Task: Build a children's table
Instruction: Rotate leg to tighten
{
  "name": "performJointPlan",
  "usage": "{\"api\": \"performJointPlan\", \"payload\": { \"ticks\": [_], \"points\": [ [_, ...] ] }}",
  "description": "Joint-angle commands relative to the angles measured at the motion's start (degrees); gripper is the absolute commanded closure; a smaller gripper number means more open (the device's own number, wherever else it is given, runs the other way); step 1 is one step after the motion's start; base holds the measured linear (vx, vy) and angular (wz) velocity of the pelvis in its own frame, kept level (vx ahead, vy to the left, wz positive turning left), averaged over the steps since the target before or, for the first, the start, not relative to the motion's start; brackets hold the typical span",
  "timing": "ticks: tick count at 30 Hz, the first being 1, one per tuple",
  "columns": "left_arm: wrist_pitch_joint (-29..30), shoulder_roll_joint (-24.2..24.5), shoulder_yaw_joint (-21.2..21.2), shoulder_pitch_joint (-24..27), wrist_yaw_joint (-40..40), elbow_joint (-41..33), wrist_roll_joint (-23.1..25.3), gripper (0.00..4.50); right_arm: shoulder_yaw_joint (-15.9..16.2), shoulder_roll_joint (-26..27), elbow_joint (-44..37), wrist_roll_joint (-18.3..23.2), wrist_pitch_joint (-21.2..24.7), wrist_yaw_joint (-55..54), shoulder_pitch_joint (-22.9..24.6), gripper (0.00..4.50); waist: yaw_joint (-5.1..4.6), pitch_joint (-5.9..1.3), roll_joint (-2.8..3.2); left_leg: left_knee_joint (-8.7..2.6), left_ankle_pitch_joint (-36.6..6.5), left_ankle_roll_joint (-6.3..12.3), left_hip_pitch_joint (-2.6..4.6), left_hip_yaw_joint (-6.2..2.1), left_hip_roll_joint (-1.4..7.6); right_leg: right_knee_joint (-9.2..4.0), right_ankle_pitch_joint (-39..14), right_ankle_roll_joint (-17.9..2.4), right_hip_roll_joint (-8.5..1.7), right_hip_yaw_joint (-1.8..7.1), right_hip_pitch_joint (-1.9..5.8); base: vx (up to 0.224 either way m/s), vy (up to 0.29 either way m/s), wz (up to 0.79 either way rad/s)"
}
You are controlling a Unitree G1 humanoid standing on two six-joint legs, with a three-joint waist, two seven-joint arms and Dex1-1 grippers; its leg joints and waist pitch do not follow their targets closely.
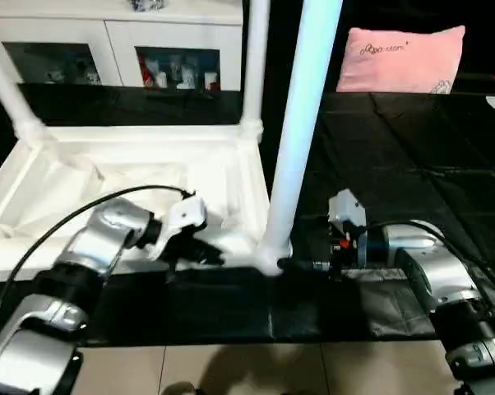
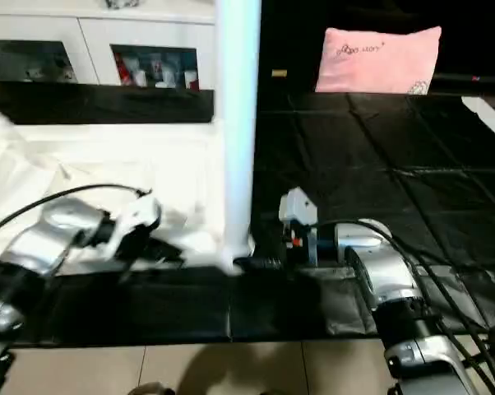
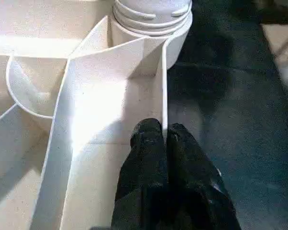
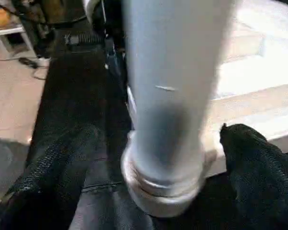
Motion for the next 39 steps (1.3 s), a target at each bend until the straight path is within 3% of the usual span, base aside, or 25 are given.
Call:
{"api": "performJointPlan", "payload": {
  "ticks": [1,7,12,13,22,32,35,36,38,39],
  "points": [
    [-0.4,-0.2,-2.1,0.4,-3.1,-1.6,-0.1,4.5,0.7,0.1,1.2,-0.5,-0.9,1.7,-1.3,0.48,0.08,-3.71,-0.01,-3.82,-11.0,2.45,0.71,-0.23,2.42,-4.23,-13.9,-12.0,-4.91,2.95,2.92,0.0,0.0,0.0],
    [-0.2,-0.2,-2.8,0.4,-4.4,-2.5,-0.1,4.5,2.2,-0.3,3.6,-0.4,-0.4,5.6,-3.2,1.19,0.53,-3.84,-0.03,-3.76,-10.4,2.54,0.75,-0.26,2.46,-3.97,-12.7,-12.3,-4.84,2.88,2.98,0.0,0.0,0.0],
    [0.4,-0.1,-3.1,0.7,-4.9,-3.6,-0.2,4.5,2.7,-0.3,4.4,-0.2,-0.3,7.4,-3.7,1.46,0.73,-3.89,0.02,-3.7,-9.7,2.76,0.7,-0.24,2.47,-3.85,-11.5,-12.4,-4.78,2.87,3.0,0.0,0.0,0.0],
    [0.7,-0.1,-3.2,0.9,-5.1,-4.1,-0.2,4.5,2.8,-0.1,5.1,-0.1,-0.5,8.0,-3.9,1.6,0.69,-3.9,-0.36,-3.67,-9.6,2.8,0.61,-0.19,2.41,-3.84,-11.5,-12.4,-4.78,2.86,3.08,0.0,0.0,0.0],
    [1.3,0.3,-3.6,1.8,-5.4,-5.4,-0.3,4.5,2.9,0.2,5.5,0.3,0.3,9.4,-3.5,2.36,0.76,-3.81,-0.29,-3.67,-9.7,2.78,0.61,-0.24,2.39,-3.99,-13.7,-11.7,-4.77,2.84,2.99,0.0,0.0,0.0],
    [7.0,-1.7,-1.2,3.8,-0.6,-8.0,-1.9,4.5,1.3,1.8,1.1,2.9,4.1,6.2,1.0,2.46,0.79,-3.86,-0.11,-3.73,-9.4,2.71,0.63,-0.26,2.43,-3.88,-12.4,-11.9,-4.66,2.81,2.99,0.0,0.0,0.0],
    [12.3,-4.8,1.3,3.6,7.3,-8.3,-1.9,4.5,0.4,4.6,0.6,1.1,7.4,-3.3,2.8,2.46,0.57,-3.4,-0.07,-3.93,-12.7,1.65,0.98,-0.32,2.28,-4.69,-18.1,-11.0,-4.84,2.83,2.64,0.0,0.0,0.0],
    [13.4,-5.7,1.9,3.3,9.6,-8.3,-1.8,4.5,0.1,5.6,0.9,0.6,7.9,-6.1,2.8,2.46,0.24,-3.3,-0.27,-4.09,-13.7,0.84,0.84,-0.54,2.12,-4.92,-21.7,-9.8,-4.98,2.79,2.91,0.0,0.0,0.0],
    [15.6,-6.7,2.4,3.0,11.7,-8.6,-1.6,4.5,-0.5,7.1,1.4,0.1,8.9,-9.4,2.7,2.46,-0.37,-2.98,-0.4,-4.29,-16.1,0.11,1.15,-0.79,1.88,-5.8,-28.4,-7.5,-5.09,2.67,2.68,0.0,0.0,0.0],
    [17.5,-7.7,2.8,2.7,14.1,-8.8,-1.0,4.5,-0.9,8.5,1.8,-0.4,9.9,-12.6,2.6,2.47,-0.57,-3.01,-0.42,-4.31,-16.4,-0.01,1.1,-0.89,1.87,-5.86,-29.4,-7.0,-5.16,2.65,2.8,0.0,0.0,0.0]
  ]
}}
